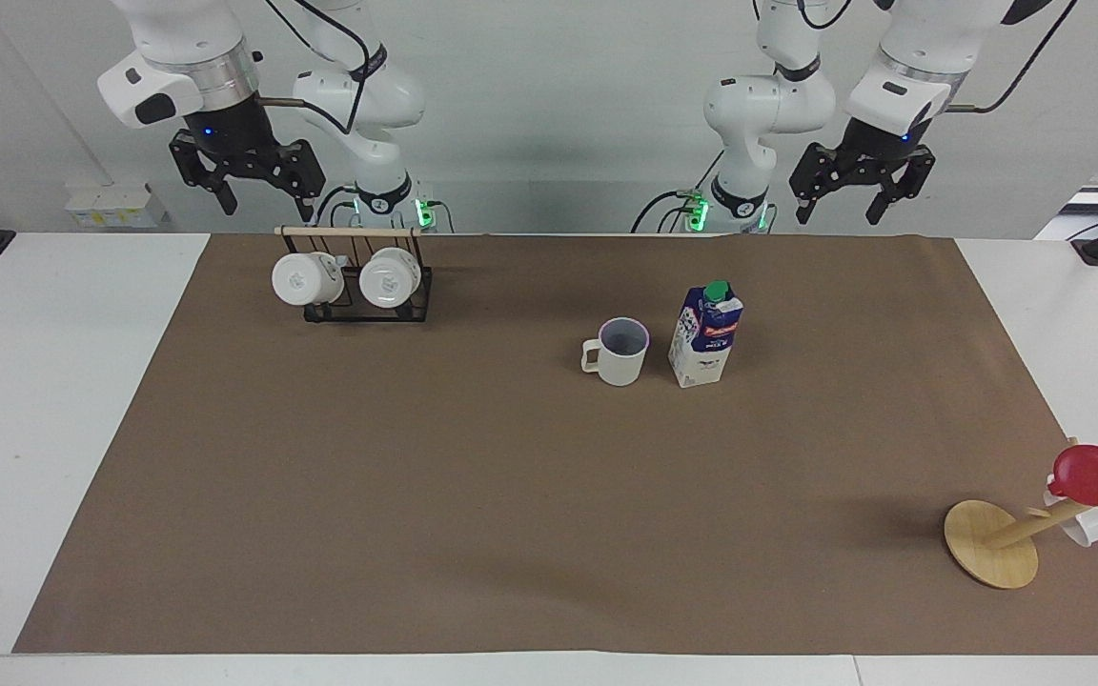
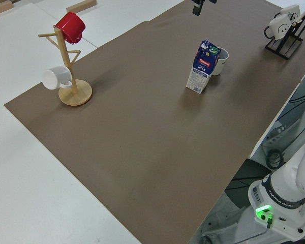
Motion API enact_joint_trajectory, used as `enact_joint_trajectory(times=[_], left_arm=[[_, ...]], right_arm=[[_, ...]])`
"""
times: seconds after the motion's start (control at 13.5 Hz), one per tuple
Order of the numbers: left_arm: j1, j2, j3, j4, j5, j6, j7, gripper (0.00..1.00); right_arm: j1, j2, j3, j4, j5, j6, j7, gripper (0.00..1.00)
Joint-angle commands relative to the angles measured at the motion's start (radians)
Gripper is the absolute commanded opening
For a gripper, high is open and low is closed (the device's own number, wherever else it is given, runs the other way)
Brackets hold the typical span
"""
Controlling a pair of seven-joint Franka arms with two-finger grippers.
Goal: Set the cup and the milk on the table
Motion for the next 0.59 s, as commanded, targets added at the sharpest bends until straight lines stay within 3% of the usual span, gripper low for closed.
enact_joint_trajectory(times=[0.0, 0.52], left_arm=[[0.006, 0.006, -0.006, 0.017, 0.011, -0.016, 0.007, 1.0], [0.008, 0.006, -0.002, 0.017, 0.012, -0.026, 0.012, 1.0]], right_arm=[[-0.01, 0.001, 0.001, 0.01, 0.024, -0.015, -0.022, 1.0], [-0.009, 0.001, 0.001, 0.01, 0.024, -0.015, -0.022, 1.0]])
